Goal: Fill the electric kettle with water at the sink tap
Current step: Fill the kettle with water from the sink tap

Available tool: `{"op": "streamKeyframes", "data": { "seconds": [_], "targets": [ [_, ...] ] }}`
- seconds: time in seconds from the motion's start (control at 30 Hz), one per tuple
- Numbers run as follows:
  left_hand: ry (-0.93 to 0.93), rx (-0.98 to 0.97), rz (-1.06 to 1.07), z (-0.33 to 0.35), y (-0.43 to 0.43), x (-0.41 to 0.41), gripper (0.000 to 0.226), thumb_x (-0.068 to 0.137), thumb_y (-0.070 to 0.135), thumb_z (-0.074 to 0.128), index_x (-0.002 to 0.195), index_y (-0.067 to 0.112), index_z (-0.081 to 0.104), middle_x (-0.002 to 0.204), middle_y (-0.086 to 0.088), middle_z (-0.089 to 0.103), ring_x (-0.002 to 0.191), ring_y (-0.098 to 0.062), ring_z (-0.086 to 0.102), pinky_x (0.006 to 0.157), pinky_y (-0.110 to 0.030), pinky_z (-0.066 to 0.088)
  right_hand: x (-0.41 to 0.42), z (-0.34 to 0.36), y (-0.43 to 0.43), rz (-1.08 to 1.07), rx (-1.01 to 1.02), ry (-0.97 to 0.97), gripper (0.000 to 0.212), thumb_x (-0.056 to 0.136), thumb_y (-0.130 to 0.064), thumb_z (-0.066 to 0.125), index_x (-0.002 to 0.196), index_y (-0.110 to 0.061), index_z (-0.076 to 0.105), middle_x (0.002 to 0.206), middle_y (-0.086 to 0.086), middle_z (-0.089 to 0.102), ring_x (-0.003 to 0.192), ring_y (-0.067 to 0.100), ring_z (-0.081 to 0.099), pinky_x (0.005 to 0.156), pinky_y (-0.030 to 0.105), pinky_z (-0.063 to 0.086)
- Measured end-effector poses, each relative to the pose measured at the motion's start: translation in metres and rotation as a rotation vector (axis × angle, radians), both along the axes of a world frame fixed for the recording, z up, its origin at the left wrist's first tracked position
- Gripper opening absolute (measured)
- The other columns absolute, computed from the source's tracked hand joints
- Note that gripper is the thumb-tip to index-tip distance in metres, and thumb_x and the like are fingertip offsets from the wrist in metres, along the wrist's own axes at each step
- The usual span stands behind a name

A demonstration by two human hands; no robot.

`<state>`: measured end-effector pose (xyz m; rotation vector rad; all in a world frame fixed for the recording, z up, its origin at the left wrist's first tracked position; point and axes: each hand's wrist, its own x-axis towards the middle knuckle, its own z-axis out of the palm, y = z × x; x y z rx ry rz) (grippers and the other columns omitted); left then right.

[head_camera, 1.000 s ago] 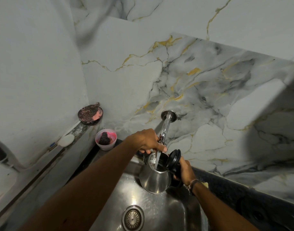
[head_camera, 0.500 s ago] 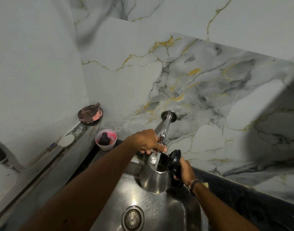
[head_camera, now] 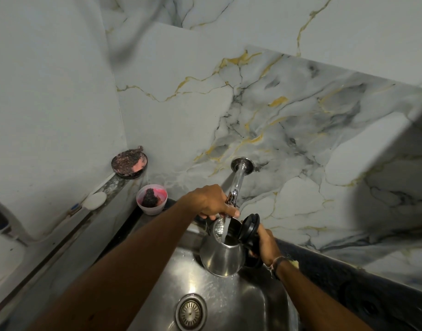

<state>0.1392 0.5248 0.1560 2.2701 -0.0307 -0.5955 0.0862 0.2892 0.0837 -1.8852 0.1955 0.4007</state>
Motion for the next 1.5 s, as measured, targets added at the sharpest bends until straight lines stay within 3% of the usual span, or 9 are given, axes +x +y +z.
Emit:
{"op": "streamKeyframes", "data": {
  "seconds": [0.23,0.43,0.67,0.93,1.03,1.1,1.23,1.37,1.5],
  "targets": [
    [-0.033,0.042,0.002,0.004,-0.002,-0.008,0.055,0.087,0.064,0.089,0.105,0.012,0.083,0.103,-0.013,0.087,0.086,-0.027,0.081,0.072,-0.036,0.057,-0.003,0.005,0.002,-0.014,0.003,0.007,0.074,0.115,-0.050,0.034,0.093,0.009,0.074,0.080,0.019,0.069,0.071,0.029,0.056,0.075,0.042,0.045],
    [-0.124,0.124,0.008,0.010,-0.005,-0.019,0.057,0.085,0.073,0.084,0.117,0.025,0.081,0.108,0.000,0.083,0.102,-0.024,0.078,0.104,-0.049,0.059,0.000,0.005,0.005,0.003,-0.004,0.009,0.086,0.089,-0.069,0.038,0.096,0.009,0.074,0.083,0.018,0.072,0.079,0.032,0.059,0.086,0.049,0.044],
    [-0.328,0.316,0.099,0.009,-0.014,-0.032,0.062,0.079,0.088,0.075,0.082,0.027,0.070,0.085,0.005,0.077,0.086,-0.020,0.074,0.089,-0.041,0.058,0.000,0.002,0.004,0.006,0.014,0.001,0.089,0.088,-0.070,0.038,0.100,0.010,0.076,0.080,0.016,0.071,0.077,0.031,0.059,0.088,0.050,0.043],
    [-0.535,0.636,0.205,-0.004,-0.038,-0.040,0.075,0.086,0.097,0.053,0.098,0.027,0.076,0.092,0.002,0.077,0.088,-0.023,0.074,0.073,-0.036,0.048,0.004,-0.008,0.002,-0.021,0.038,0.001,0.093,0.085,-0.074,0.038,0.100,0.010,0.075,0.079,0.013,0.072,0.079,0.031,0.061,0.086,0.050,0.044],
    [-0.589,0.518,0.212,-0.010,-0.030,-0.043,0.081,0.081,0.102,0.049,0.088,0.025,0.073,0.082,0.005,0.073,0.078,-0.017,0.072,0.069,-0.033,0.050,0.005,-0.013,0.001,-0.038,0.029,-0.013,0.098,0.082,-0.081,0.038,0.099,0.007,0.077,0.080,0.015,0.073,0.083,0.034,0.063,0.093,0.055,0.042],
    [-0.619,0.186,0.338,-0.024,-0.020,-0.051,0.079,0.083,0.099,0.048,0.088,0.025,0.075,0.084,0.009,0.075,0.075,-0.008,0.069,0.065,-0.030,0.051,0.005,-0.017,0.000,-0.051,0.015,-0.025,0.104,0.076,-0.089,0.036,0.095,0.003,0.079,0.077,0.014,0.074,0.082,0.035,0.065,0.098,0.057,0.041],
    [-0.453,-0.489,0.550,-0.082,0.010,-0.077,0.075,0.076,0.078,0.063,0.133,0.030,0.069,0.129,0.008,0.072,0.113,-0.013,0.070,0.091,-0.032,0.059,0.006,-0.022,-0.004,-0.094,0.044,0.012,0.087,0.070,-0.088,0.042,0.089,-0.015,0.086,0.090,0.014,0.082,0.092,0.036,0.069,0.094,0.054,0.048],
    [-0.201,-0.456,0.395,-0.149,0.018,-0.118,0.127,0.042,0.077,0.103,0.155,0.049,0.049,0.154,0.012,0.058,0.137,-0.016,0.061,0.106,-0.032,0.058,-0.008,-0.024,-0.022,-0.136,0.092,0.029,0.070,0.072,-0.082,0.051,0.083,-0.024,0.087,0.082,0.008,0.083,0.082,0.030,0.072,0.068,0.037,0.052],
    [-0.200,-0.329,0.208,-0.170,-0.028,-0.151,0.166,0.028,0.078,0.107,0.169,0.051,0.024,0.172,0.018,0.036,0.156,-0.011,0.041,0.125,-0.040,0.045,-0.038,-0.014,-0.047,-0.181,0.143,0.027,0.065,0.072,-0.079,0.055,0.077,-0.025,0.090,0.077,0.006,0.084,0.073,0.018,0.076,0.074,0.036,0.056]
  ]
}}
